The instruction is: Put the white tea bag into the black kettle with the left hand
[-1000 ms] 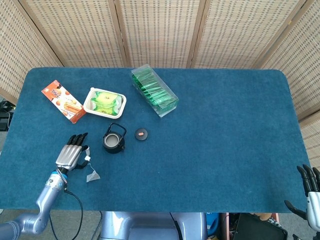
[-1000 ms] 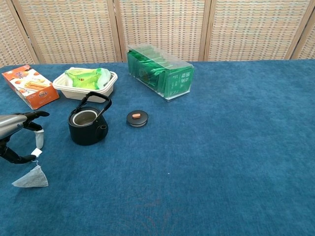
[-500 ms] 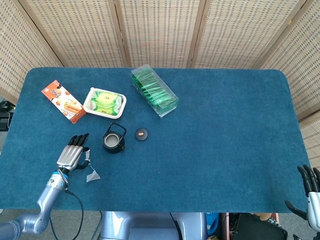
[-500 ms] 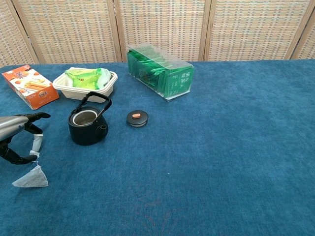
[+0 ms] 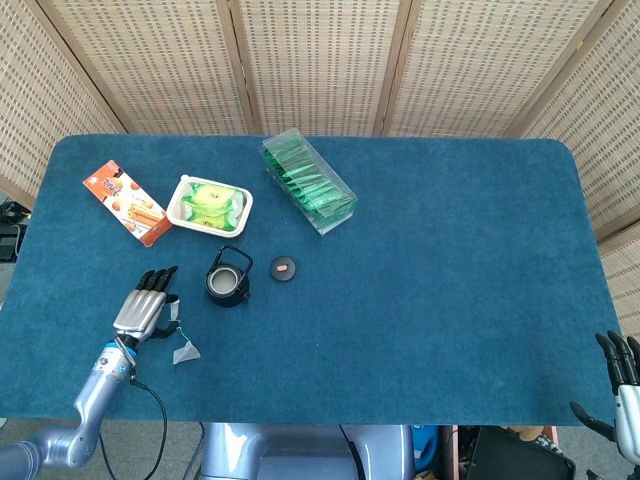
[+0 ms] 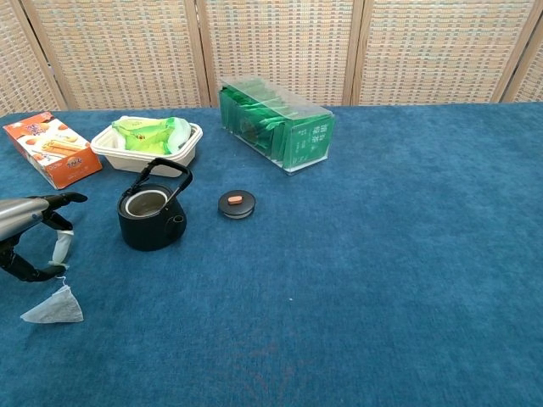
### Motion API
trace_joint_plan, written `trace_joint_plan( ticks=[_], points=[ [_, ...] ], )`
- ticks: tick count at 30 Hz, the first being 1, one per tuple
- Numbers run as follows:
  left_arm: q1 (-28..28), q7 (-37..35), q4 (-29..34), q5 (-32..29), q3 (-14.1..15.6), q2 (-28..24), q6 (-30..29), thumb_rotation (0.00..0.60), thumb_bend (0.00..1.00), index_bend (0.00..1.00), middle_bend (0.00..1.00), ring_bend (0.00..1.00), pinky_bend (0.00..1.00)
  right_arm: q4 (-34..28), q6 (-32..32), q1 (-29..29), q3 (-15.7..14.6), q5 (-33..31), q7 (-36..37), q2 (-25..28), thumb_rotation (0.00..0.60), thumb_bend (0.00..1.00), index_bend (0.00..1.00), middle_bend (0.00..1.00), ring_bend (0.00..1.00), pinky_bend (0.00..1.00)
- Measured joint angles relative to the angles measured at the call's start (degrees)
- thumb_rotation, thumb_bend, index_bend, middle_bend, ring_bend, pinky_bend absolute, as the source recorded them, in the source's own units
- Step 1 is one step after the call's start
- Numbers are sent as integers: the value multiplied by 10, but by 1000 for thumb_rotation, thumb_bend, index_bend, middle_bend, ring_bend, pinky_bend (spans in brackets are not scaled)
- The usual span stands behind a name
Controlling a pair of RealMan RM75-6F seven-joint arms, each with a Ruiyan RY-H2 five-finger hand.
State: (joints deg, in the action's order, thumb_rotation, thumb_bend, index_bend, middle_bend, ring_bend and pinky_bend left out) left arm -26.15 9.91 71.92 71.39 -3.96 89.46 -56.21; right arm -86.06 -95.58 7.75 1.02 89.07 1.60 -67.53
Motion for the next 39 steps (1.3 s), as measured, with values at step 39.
trace_joint_plan(
  ticks=[39],
  points=[
    [-8,-75,204,74,-58,-137,-103,600,481,660,0,0,0,9,1,1,1,1,11,-5,600,19,107,141,0,64]
  ],
)
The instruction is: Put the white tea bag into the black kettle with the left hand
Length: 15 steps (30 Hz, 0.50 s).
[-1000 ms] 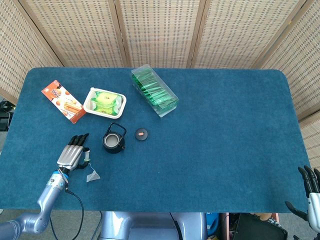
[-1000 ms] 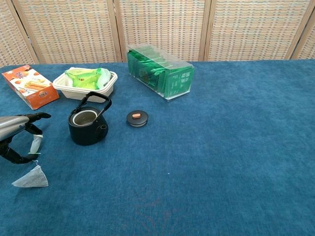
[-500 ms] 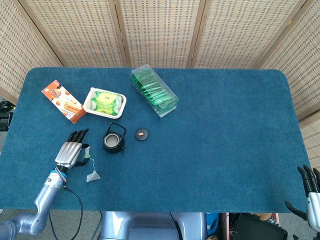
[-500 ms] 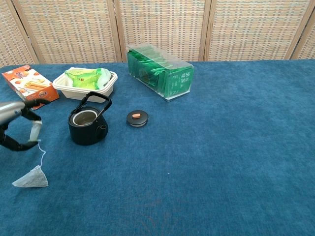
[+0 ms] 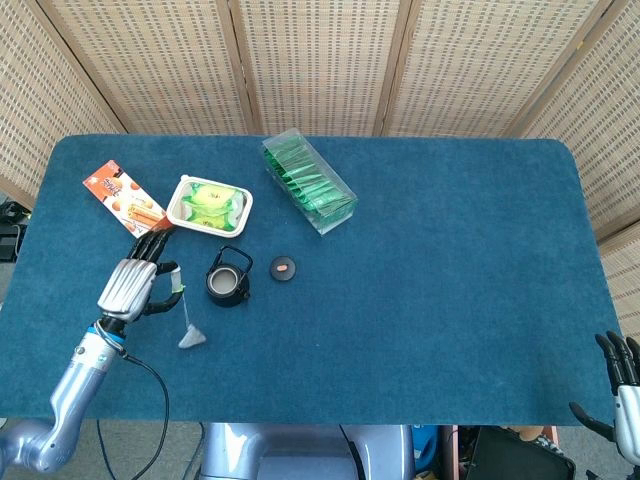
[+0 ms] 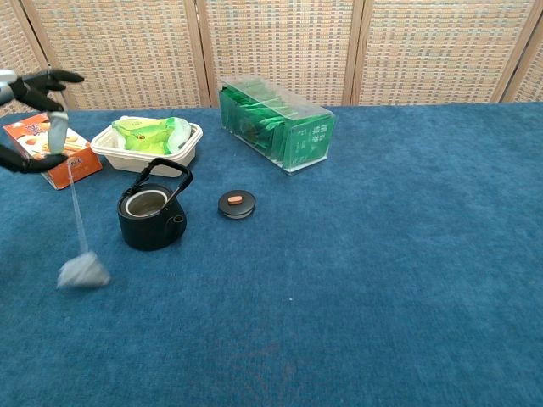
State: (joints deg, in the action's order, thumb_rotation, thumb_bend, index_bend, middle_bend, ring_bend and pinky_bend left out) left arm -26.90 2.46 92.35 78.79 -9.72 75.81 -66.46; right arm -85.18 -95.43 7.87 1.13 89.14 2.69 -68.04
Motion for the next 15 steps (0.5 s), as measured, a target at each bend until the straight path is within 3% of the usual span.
trace_joint_plan(
  ticks=[15],
  points=[
    [-23,0,43,7,-25,-22,-9,600,480,660,0,0,0,5,3,0,0,-2,5,-3,600,19,107,141,0,64]
  ],
)
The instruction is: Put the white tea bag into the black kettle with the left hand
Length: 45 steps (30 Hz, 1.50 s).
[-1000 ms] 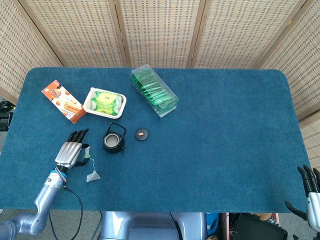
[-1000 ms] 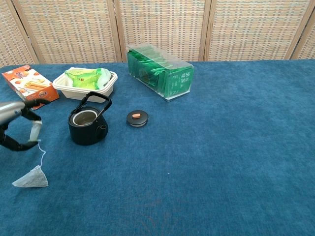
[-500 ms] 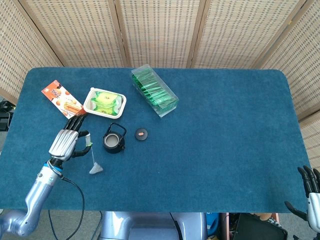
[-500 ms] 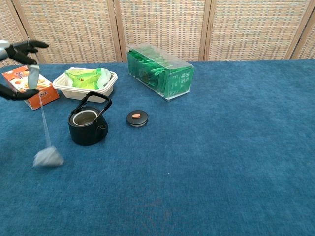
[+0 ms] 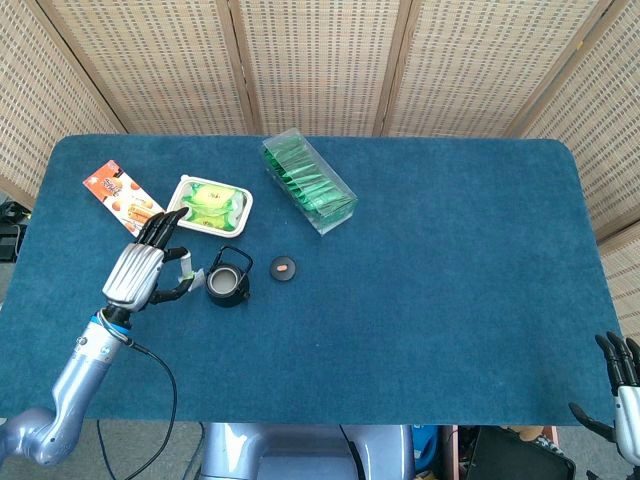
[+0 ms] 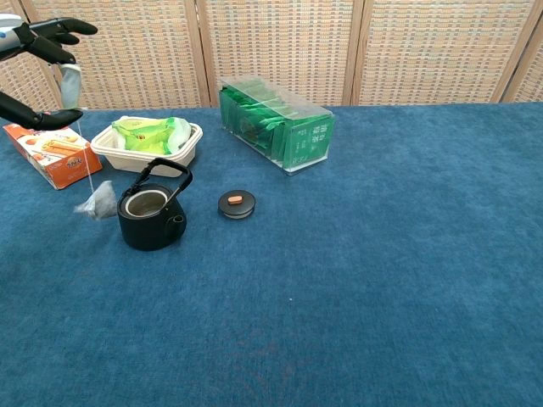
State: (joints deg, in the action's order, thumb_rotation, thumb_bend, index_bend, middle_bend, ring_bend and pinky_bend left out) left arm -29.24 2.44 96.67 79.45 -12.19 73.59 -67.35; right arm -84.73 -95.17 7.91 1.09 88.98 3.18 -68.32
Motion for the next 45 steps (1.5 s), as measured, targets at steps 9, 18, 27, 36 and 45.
trace_joint_plan(
  ticks=[9,18,27,36,45],
  points=[
    [-29,3,1,-25,-24,5,21,600,481,660,0,0,0,1,0,2,0,-4,1,0,600,18,107,141,0,64],
    [-54,25,-3,-48,-38,16,33,600,481,660,0,0,0,5,0,5,1,-9,5,-2,600,18,107,141,0,64],
    [-59,31,-13,-66,-39,20,33,600,480,660,0,0,0,8,3,5,1,-10,7,-3,600,19,107,141,0,64],
    [-55,23,-24,-74,-38,14,24,600,481,660,0,0,0,3,7,2,2,-10,1,-1,600,19,107,141,0,64],
    [-50,9,-39,-80,-33,9,24,600,481,660,0,0,0,-5,12,-1,2,-10,-7,1,600,19,107,141,0,64]
  ],
)
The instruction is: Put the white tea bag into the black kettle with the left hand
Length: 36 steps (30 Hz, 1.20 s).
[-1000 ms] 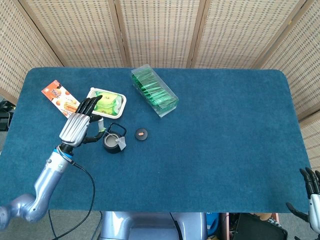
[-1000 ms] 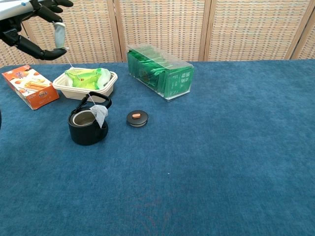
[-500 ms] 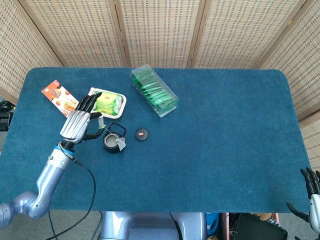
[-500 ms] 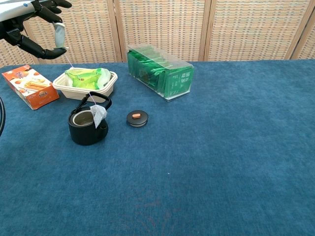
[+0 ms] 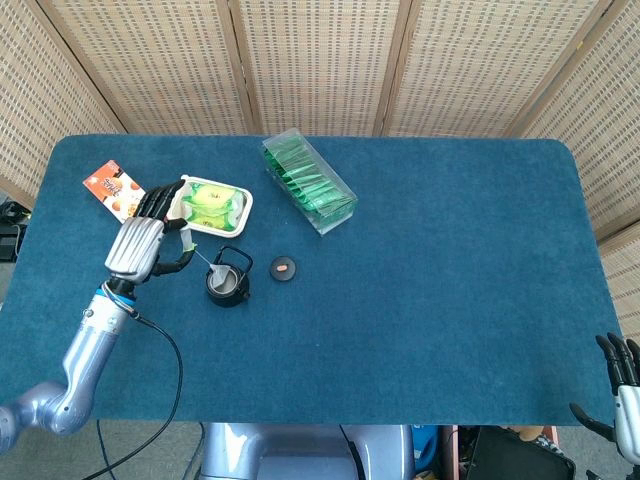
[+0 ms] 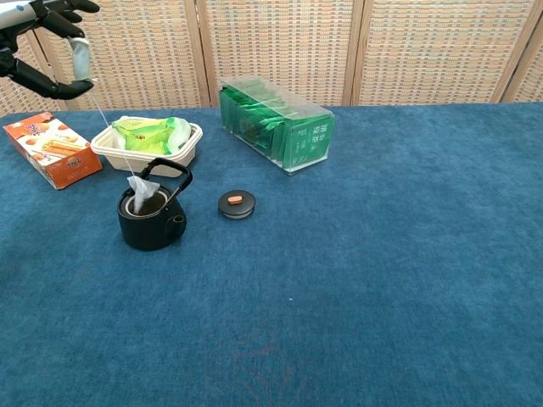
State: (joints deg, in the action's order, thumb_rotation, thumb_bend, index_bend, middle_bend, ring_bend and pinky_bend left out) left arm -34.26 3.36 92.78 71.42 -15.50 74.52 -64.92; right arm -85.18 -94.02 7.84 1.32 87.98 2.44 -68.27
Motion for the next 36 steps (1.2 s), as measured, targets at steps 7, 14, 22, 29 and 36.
trace_joint_plan(
  ticks=[7,14,22,29,36],
  points=[
    [2,-9,-15,2,15,4,9,600,481,660,0,0,0,-4,1,0,0,-1,-4,1,600,19,107,141,0,64],
    [3,-5,-15,5,31,4,17,600,481,660,0,0,0,-3,2,1,-1,-3,-2,1,600,19,107,141,0,64],
    [21,26,-2,14,65,-9,15,600,481,660,0,0,0,2,1,2,-1,-3,3,-1,600,18,107,141,0,64],
    [48,64,-6,15,99,-7,-1,600,481,660,0,0,0,4,2,2,-1,-3,4,-3,600,18,107,141,0,64],
    [55,84,-3,0,114,-11,17,600,481,624,0,0,0,3,0,2,-1,-1,3,-3,600,19,107,141,0,64]
  ],
)
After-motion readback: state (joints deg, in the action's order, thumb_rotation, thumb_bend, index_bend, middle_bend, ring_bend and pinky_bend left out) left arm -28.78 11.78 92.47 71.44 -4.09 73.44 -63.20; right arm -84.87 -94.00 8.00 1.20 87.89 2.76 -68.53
